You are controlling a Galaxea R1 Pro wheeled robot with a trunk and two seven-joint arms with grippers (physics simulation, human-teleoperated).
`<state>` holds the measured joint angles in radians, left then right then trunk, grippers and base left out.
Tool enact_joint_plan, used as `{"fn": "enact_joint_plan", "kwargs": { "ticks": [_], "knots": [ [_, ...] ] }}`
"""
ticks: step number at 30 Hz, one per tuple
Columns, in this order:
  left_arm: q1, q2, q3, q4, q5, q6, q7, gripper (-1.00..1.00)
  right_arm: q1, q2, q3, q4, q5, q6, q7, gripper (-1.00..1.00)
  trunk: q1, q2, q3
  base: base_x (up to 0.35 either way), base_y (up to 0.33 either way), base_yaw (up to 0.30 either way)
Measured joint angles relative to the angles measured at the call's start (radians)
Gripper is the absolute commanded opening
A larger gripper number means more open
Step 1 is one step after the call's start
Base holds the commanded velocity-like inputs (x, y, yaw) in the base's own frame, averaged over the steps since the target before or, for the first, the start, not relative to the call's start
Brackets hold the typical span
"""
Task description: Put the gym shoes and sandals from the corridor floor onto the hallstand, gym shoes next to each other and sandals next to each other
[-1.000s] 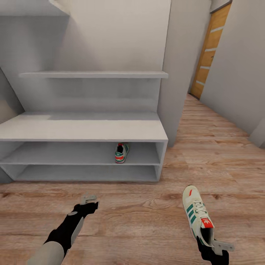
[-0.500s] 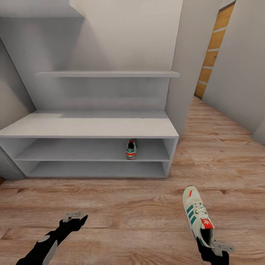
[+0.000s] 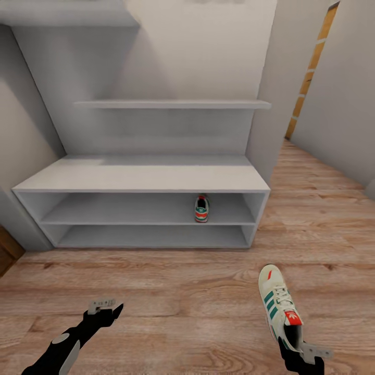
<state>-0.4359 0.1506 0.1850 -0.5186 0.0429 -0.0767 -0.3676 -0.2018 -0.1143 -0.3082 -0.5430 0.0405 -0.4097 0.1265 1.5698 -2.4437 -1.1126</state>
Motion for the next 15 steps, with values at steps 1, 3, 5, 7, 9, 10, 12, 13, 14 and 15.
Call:
{"fn": "enact_joint_plan", "kwargs": {
  "ticks": [1,3,5,7,9,10,12,13,14,15],
  "knots": [
    [0.000,0.000,0.000,0.000,0.000,0.000,0.000,1.00,0.000,0.000,0.000,0.001,0.000,0.000,0.000,-1.00,0.000,0.000,0.000,-0.155,0.293,0.000],
    [0.000,0.000,0.000,0.001,0.000,0.000,0.000,1.00,0.000,0.000,0.000,0.002,0.000,0.000,0.000,-1.00,0.000,0.000,0.000,-0.175,0.284,0.000],
    [0.000,0.000,0.000,0.001,0.000,0.000,0.000,1.00,0.000,0.000,0.000,0.002,0.001,0.000,0.000,-1.00,0.000,0.000,0.000,-0.192,0.276,0.000],
    [0.000,0.000,0.000,0.001,0.000,0.000,0.000,1.00,0.000,0.001,0.000,0.003,0.001,0.000,0.000,-1.00,0.000,0.000,0.000,-0.203,0.271,0.000],
    [0.001,0.000,0.000,0.001,0.000,0.000,0.000,1.00,0.000,0.001,0.000,0.003,0.001,0.000,0.000,-1.00,0.000,0.000,0.000,-0.207,0.269,0.000],
    [0.001,0.000,0.000,0.001,0.000,0.000,0.000,1.00,0.000,0.001,0.000,0.003,0.001,0.000,0.000,-1.00,0.000,0.000,0.000,-0.210,0.267,0.000],
    [0.001,0.000,0.001,0.001,0.001,0.000,0.000,1.00,0.000,0.001,0.000,0.003,0.001,0.000,0.000,-1.00,0.000,0.000,0.000,-0.211,0.267,-0.012],
    [0.001,0.000,0.001,0.001,0.001,0.000,0.000,1.00,0.000,0.001,0.000,0.003,0.001,0.000,0.000,-1.00,0.000,0.000,0.000,-0.212,0.267,-0.042],
    [0.000,0.000,0.001,0.001,0.001,0.000,0.000,1.00,0.000,0.001,0.000,0.003,0.001,0.000,0.000,-1.00,0.000,0.000,0.000,-0.213,0.266,-0.109],
    [0.000,0.000,0.000,0.002,0.001,0.000,0.000,1.00,0.000,0.001,0.000,0.003,0.001,0.000,0.000,-1.00,0.000,0.000,0.000,-0.213,0.266,-0.144]
  ]
}}
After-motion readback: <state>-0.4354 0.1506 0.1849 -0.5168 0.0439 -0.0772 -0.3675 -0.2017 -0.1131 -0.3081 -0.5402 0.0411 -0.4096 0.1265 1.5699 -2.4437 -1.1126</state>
